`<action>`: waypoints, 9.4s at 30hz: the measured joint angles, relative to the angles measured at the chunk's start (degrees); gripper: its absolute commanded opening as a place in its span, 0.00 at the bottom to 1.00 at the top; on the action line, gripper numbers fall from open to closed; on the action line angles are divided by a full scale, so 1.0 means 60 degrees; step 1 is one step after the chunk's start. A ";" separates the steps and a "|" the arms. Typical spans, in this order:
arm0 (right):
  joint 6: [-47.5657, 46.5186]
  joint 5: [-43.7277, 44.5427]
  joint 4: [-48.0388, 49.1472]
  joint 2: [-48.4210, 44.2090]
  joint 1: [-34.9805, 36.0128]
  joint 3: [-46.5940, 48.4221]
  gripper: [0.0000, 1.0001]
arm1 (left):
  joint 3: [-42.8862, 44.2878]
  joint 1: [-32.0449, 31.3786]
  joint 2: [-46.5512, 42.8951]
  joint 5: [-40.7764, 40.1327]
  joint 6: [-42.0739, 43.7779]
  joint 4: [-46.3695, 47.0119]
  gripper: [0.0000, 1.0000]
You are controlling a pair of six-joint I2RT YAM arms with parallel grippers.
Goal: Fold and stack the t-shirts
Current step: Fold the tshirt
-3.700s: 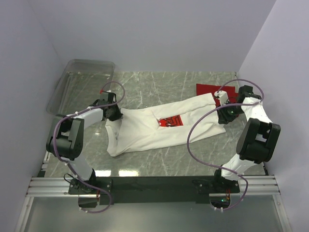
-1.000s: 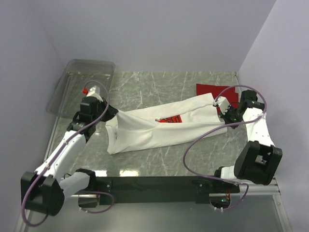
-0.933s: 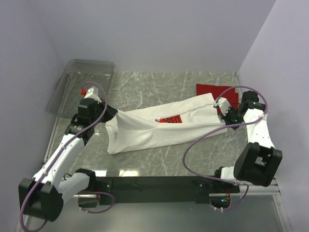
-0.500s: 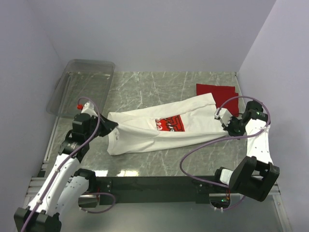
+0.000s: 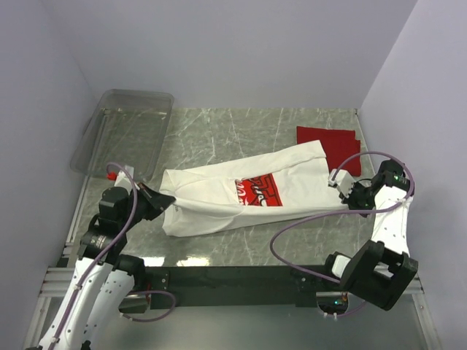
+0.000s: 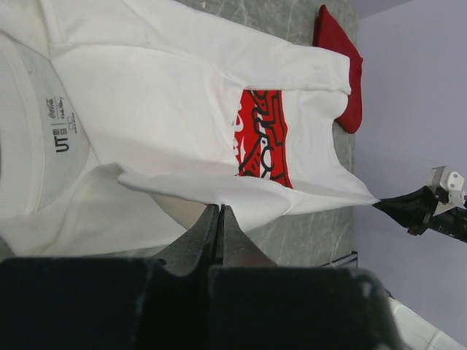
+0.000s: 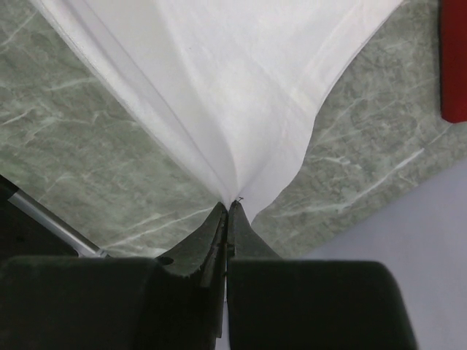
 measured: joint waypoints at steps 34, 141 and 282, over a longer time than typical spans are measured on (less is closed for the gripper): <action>0.4018 0.0444 0.1920 0.4936 0.2215 0.2648 0.01 | 0.0900 0.0000 0.6003 -0.1854 0.1417 0.4025 0.00; 1.0032 -0.1974 0.3687 0.8098 1.0247 0.6564 0.45 | 0.0135 -0.1530 0.6506 -0.4084 -0.2379 -0.1184 0.42; 1.2404 -0.1056 0.3504 1.1646 1.2502 1.0349 0.03 | 0.0539 -0.2455 -0.0277 -0.5635 -0.0448 -0.1173 0.86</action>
